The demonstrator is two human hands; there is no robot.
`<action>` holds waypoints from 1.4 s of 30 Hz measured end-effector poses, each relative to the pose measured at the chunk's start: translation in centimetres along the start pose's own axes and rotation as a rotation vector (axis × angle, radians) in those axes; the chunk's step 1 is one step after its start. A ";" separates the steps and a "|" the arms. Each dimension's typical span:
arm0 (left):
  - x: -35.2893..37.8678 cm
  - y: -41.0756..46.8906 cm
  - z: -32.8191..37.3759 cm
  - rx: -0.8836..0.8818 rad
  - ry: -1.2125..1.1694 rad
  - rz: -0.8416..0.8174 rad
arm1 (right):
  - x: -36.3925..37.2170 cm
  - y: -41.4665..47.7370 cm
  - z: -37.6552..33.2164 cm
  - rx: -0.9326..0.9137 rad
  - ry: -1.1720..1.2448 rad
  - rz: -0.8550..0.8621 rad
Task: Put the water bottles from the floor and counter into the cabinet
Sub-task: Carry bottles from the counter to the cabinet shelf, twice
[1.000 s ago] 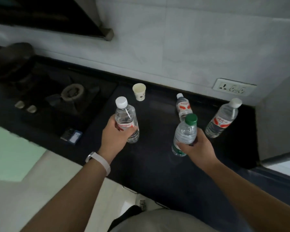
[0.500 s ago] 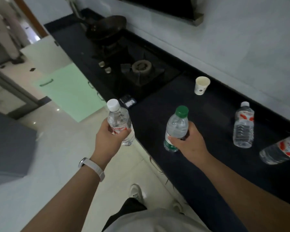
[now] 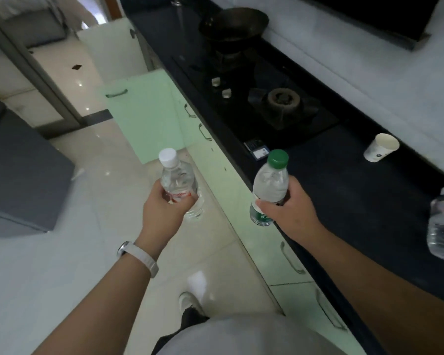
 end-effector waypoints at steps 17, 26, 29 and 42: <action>-20.5 10.3 -5.6 -0.049 -0.105 0.147 | 23.5 6.8 -10.1 -0.112 -0.078 -0.186; -26.0 13.4 -6.7 -0.112 -0.097 0.252 | 31.1 11.6 -12.4 -0.151 -0.041 -0.338; -27.1 15.5 -6.3 -0.129 -0.088 0.298 | 33.3 14.1 -12.7 -0.156 -0.032 -0.382; -28.1 28.9 0.4 -0.154 -0.015 0.381 | 40.6 30.9 -13.4 -0.157 0.033 -0.481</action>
Point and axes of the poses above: each hand's wrist, its own y-axis towards the middle knuckle, its own x-axis out of the palm, z = x × y, the point moved 4 cm from there along y, towards the middle knuckle, and after that the axes turned 14 degrees about -x, right-handed, at the moved point
